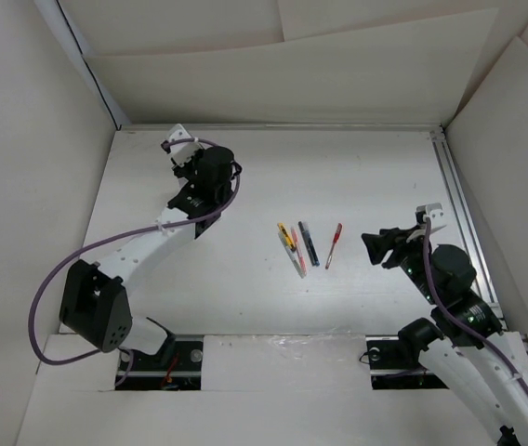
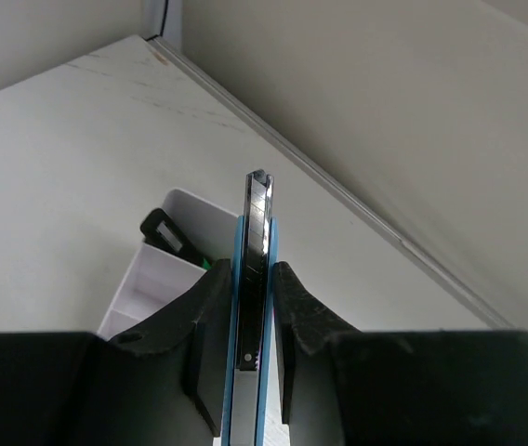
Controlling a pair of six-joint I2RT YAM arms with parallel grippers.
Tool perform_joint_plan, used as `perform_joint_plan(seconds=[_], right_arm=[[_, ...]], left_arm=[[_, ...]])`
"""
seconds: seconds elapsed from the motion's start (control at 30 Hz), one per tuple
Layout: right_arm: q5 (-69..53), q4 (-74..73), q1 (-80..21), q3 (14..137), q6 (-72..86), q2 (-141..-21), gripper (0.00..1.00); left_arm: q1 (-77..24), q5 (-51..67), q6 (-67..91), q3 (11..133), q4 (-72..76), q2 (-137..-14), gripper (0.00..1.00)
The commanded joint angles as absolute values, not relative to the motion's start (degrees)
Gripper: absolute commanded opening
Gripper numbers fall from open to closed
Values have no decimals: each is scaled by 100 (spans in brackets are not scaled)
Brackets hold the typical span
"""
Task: Sort the stationery into containers
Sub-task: Place the pen in the storage box.
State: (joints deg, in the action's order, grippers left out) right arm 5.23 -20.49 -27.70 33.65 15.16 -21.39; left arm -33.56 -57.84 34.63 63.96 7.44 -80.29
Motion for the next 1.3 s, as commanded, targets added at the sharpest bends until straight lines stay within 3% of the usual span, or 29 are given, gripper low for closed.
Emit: perform_joint_plan(seconds=[0.0, 0.13, 0.7, 1.27], right_arm=[[282, -1609, -2733, 3323, 1459, -2057, 57], [158, -1608, -2733, 3322, 1406, -2004, 57], [-18, -1213, -2733, 3164, 1345, -2004, 57], [-123, -1055, -2786, 3164, 1187, -2004, 57]], left_arm=[[-3024, -6039, 3516, 6249, 1353, -8199, 0], [-2593, -5889, 3517, 6249, 1590, -8542, 0], [-2593, -6565, 889, 6144, 4198, -9606, 0], [-2593, -6891, -781, 6407, 5930, -10652, 0]])
